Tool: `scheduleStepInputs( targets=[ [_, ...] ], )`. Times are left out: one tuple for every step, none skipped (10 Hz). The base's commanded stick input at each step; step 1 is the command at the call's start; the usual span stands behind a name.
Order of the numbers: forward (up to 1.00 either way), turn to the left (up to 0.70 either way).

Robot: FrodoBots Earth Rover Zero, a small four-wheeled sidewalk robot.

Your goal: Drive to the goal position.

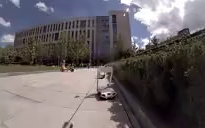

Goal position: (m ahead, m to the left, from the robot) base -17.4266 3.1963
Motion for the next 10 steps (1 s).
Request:
scheduleStepInputs(
  targets=[
    [0.06,0.0],
    [0.06,0.0],
    [0.06,0.0],
    [0.06,0.0],
    [0.06,0.0],
    [0.06,0.0],
    [0.06,0.0],
    [0.06,0.0],
    [0.06,0.0],
    [0.06,0.0]
  ],
)
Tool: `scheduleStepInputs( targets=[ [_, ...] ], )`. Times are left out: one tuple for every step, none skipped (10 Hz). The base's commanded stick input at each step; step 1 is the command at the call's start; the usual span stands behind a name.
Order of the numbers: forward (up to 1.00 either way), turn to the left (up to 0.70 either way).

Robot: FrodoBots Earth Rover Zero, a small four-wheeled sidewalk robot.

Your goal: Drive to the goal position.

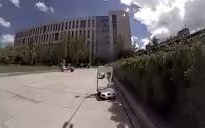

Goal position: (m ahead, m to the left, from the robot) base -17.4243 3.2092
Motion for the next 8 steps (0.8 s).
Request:
scheduleStepInputs(
  targets=[
    [0.06,0.0],
    [0.06,0.0],
    [0.06,0.0],
    [0.06,0.0],
    [0.06,0.0],
    [0.06,0.0],
    [0.06,0.0],
    [0.06,0.0]
  ],
)
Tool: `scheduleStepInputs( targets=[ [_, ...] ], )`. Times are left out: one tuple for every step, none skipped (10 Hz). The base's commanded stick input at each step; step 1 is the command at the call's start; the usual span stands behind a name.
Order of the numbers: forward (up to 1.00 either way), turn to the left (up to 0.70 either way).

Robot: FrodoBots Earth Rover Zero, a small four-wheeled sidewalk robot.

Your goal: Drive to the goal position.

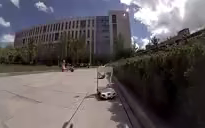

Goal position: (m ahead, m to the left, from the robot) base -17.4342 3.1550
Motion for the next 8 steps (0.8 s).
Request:
scheduleStepInputs(
  targets=[
    [0.06,0.0],
    [0.06,0.0],
    [0.06,0.0],
    [0.06,0.0],
    [0.06,0.0],
    [0.06,0.0],
    [0.06,0.0],
    [0.06,0.0]
  ],
)
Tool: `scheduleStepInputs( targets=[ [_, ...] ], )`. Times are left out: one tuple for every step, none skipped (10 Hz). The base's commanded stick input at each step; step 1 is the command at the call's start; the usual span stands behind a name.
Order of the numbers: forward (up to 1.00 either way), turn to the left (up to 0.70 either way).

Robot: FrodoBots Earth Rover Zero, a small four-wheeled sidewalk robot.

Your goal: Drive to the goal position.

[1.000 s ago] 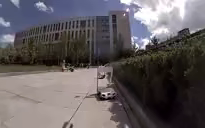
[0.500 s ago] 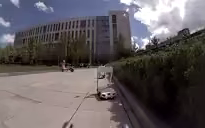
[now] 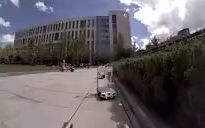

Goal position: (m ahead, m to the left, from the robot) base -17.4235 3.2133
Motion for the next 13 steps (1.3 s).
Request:
scheduleStepInputs(
  targets=[
    [0.06,0.0],
    [0.06,0.0],
    [0.06,0.0],
    [0.06,0.0],
    [0.06,0.0],
    [0.06,0.0],
    [0.06,0.0],
    [0.06,0.0],
    [0.06,0.0],
    [0.06,0.0],
    [0.06,0.0],
    [0.06,0.0],
    [0.06,0.0]
  ],
)
